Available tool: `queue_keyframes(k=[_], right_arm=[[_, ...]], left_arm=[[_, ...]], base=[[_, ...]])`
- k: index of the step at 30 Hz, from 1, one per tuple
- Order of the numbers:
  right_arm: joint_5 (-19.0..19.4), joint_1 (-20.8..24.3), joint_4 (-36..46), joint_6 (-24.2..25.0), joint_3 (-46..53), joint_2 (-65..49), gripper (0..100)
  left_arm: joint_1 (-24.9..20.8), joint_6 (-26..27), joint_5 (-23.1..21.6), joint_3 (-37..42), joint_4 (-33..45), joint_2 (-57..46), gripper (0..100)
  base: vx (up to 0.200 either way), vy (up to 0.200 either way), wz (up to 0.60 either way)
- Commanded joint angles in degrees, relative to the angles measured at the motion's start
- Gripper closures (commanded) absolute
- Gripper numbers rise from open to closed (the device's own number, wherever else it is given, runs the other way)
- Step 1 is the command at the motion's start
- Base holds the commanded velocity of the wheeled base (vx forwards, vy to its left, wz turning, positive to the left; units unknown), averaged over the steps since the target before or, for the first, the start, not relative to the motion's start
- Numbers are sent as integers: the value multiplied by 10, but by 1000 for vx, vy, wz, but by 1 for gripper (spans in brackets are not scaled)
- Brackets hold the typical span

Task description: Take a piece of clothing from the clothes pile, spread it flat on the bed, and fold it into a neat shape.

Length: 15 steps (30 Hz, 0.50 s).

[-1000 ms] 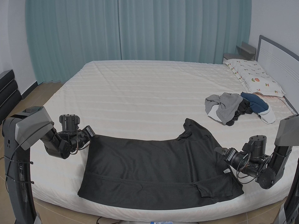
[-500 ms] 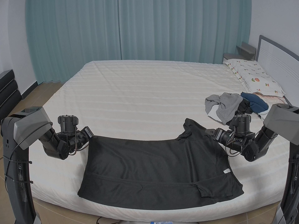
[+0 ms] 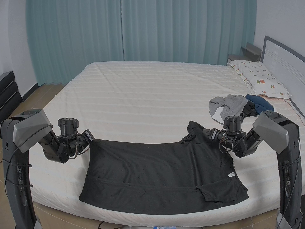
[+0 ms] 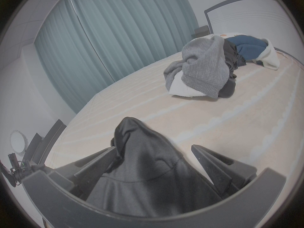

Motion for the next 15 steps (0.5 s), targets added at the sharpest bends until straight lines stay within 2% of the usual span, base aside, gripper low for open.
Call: queue_keyframes(k=[1,10,11,15], right_arm=[[0,-16,3,18,-52,44,0],[0,-13,-3,33,-58,52,0],[0,-13,-3,33,-58,52,100],[1,-14,-8,37,-52,49,100]], left_arm=[[4,1,0,2,0,-2,100],[10,3,0,2,0,-3,100],[10,3,0,2,0,-3,100],[10,3,0,2,0,-2,100]], base=[[0,0,0],[0,0,0],[0,0,0],[0,0,0]])
